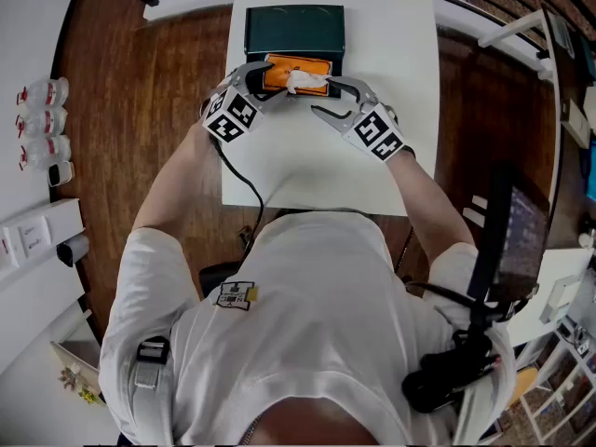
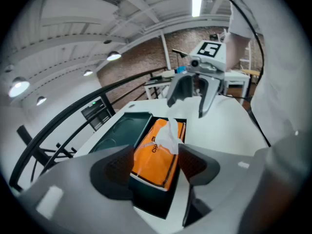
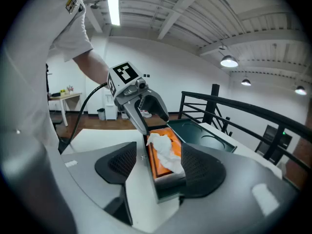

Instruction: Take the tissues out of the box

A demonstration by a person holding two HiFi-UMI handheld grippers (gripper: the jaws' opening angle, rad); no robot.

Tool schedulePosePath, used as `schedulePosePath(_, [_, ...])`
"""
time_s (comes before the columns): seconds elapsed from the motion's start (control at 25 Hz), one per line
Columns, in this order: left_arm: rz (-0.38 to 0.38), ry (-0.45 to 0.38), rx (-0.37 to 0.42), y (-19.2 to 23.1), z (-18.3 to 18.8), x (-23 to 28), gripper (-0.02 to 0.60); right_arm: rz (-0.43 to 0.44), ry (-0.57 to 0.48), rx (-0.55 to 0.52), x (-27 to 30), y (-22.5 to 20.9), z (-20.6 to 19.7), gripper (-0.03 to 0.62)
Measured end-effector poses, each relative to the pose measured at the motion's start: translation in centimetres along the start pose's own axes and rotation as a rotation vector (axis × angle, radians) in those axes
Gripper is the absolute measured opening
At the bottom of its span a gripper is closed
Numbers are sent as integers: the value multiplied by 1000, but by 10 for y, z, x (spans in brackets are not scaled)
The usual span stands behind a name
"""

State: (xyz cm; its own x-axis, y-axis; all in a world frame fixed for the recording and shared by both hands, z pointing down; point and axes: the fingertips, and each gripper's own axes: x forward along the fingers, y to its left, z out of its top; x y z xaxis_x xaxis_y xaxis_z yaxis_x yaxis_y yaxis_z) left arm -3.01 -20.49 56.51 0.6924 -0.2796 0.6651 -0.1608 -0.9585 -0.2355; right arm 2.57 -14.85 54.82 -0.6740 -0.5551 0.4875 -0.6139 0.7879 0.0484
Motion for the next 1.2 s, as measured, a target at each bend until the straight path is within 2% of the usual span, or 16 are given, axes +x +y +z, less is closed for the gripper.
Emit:
schedulePosePath(0.12, [-87,78,110,7,0,12,319,34,53,-87,11,-23,4,317])
schedulePosePath(0.24, [-153,134,160,9,-6,20,333,90,112,-121,24,-36,-1,351])
schedulePosePath(0.36, [-176,131,145,10,-8,19,333,149,152,-141,34,-34,-10,371])
schedulePosePath(0.44, [-162,105,96,14,-9,13,333,165,153,-152,37,-33,-11,374])
schedulePosePath(0.52, [-130,88,92,20,-10,8,333,164,150,-137,38,-31,-12,377])
schedulePosePath(0.6, [-127,95,156,24,-8,10,333,160,141,-117,38,-28,-13,377])
schedulePosePath(0.64, [-154,114,201,22,-7,15,354,158,138,-111,37,-27,-13,377])
schedulePosePath(0.68, [-197,143,249,17,-8,21,396,156,139,-106,36,-26,-15,377])
schedulePosePath(0.8, [-328,238,350,-5,-23,40,425,148,150,-91,31,-21,-23,377])
schedulePosePath(0.88, [-365,268,346,-11,-31,47,434,147,149,-76,27,-18,-26,377])
schedulePosePath(1.04, [-388,236,307,-10,-30,43,414,145,136,-50,21,-15,-27,377])
schedulePosePath(1.2, [-409,198,176,0,-15,41,413,154,130,-35,22,-16,-29,377])
